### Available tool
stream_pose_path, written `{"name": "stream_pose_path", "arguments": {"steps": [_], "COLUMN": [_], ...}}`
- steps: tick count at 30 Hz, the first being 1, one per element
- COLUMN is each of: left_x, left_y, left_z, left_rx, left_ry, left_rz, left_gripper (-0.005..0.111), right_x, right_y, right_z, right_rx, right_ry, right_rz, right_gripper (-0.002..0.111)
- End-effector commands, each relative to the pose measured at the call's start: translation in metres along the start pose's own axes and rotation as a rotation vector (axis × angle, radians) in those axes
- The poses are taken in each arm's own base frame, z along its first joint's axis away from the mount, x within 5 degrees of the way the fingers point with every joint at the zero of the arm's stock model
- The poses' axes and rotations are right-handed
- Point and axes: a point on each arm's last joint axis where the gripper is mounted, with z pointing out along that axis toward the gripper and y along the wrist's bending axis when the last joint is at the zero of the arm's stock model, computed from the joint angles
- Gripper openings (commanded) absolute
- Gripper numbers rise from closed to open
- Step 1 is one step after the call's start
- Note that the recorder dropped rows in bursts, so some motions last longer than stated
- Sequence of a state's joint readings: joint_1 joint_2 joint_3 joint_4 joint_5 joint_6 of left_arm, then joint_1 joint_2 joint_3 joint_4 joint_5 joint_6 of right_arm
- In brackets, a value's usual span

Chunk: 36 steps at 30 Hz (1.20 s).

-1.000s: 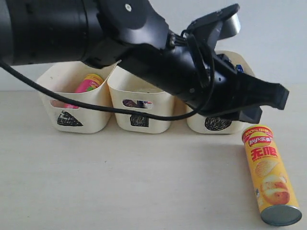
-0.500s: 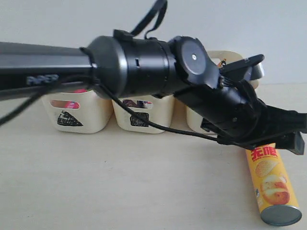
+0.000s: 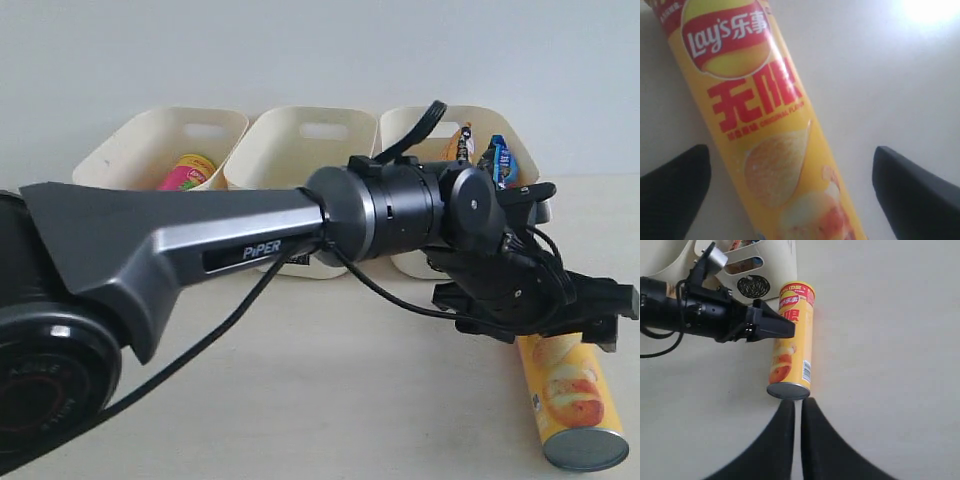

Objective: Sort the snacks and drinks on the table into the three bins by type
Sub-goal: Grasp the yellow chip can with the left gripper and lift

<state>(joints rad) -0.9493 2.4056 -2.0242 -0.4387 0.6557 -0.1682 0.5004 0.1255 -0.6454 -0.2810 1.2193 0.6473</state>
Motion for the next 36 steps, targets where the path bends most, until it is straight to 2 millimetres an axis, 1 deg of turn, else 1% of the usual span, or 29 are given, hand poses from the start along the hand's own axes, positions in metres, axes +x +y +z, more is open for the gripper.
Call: {"name": "stream_pose_path", "arguments": {"steps": [1, 7, 10, 12, 14, 15, 18, 20, 21, 22, 24, 27, 28, 30, 31, 36], "left_x": [0.001, 0.004, 0.011, 0.017, 0.021, 0.022, 0.021, 0.019, 0.018, 0.018, 0.015, 0.012, 0.010, 0.007, 0.005, -0.002], "left_y": [0.004, 0.010, 0.017, 0.022, 0.026, 0.029, 0.039, 0.044, 0.045, 0.045, 0.041, 0.028, 0.020, 0.009, 0.000, -0.043], "left_z": [0.016, 0.030, 0.040, 0.045, 0.047, 0.047, 0.042, 0.034, 0.030, 0.026, 0.015, -0.002, -0.010, -0.027, -0.037, -0.093], "left_rx": [-0.003, -0.009, -0.032, -0.050, -0.069, -0.077, -0.094, -0.101, -0.101, -0.100, -0.111, -0.136, -0.142, -0.159, -0.154, -0.098], "left_ry": [0.008, 0.007, 0.053, 0.097, 0.146, 0.163, 0.221, 0.262, 0.277, 0.293, 0.303, 0.304, 0.301, 0.286, 0.273, 0.202], "left_rz": [-0.039, -0.146, -0.174, -0.199, -0.230, -0.245, -0.289, -0.292, -0.273, -0.236, -0.172, -0.051, -0.003, 0.057, 0.088, 0.207], "left_gripper": [0.090, 0.090, 0.089, 0.086, 0.078, 0.071, 0.041, 0.014, 0.004, 0.005, 0.004, 0.004, 0.004, 0.004, 0.004, 0.004], "right_x": [0.000, 0.000, 0.000, 0.000, 0.000, 0.000, 0.000, 0.000, 0.000, 0.000, 0.000, 0.000, 0.000, 0.000, 0.000, 0.000], "right_y": [0.001, 0.001, 0.001, 0.001, 0.001, 0.001, 0.001, 0.001, 0.000, 0.000, 0.000, 0.000, 0.000, 0.000, 0.000, 0.000], "right_z": [-0.002, -0.002, -0.002, -0.002, -0.002, -0.002, -0.002, -0.002, -0.002, -0.002, -0.002, -0.002, -0.002, -0.002, -0.002, -0.002], "right_rx": [-0.009, -0.009, -0.009, -0.009, -0.009, -0.009, -0.009, -0.009, -0.007, -0.006, -0.004, -0.004, -0.004, -0.004, -0.004, -0.003], "right_ry": [0.000, 0.000, 0.000, 0.000, 0.000, 0.000, 0.000, 0.000, -0.001, -0.002, -0.003, -0.003, -0.003, -0.003, -0.003, -0.004], "right_rz": [-0.021, -0.045, -0.054, -0.063, -0.071, -0.071, -0.072, -0.074, -0.075, -0.075, -0.076, -0.076, -0.076, -0.076, -0.076, -0.077], "right_gripper": [0.001, 0.001, 0.001, 0.001, 0.001, 0.001, 0.001, 0.001, 0.001, 0.001, 0.001, 0.001, 0.001, 0.001, 0.001, 0.001]}}
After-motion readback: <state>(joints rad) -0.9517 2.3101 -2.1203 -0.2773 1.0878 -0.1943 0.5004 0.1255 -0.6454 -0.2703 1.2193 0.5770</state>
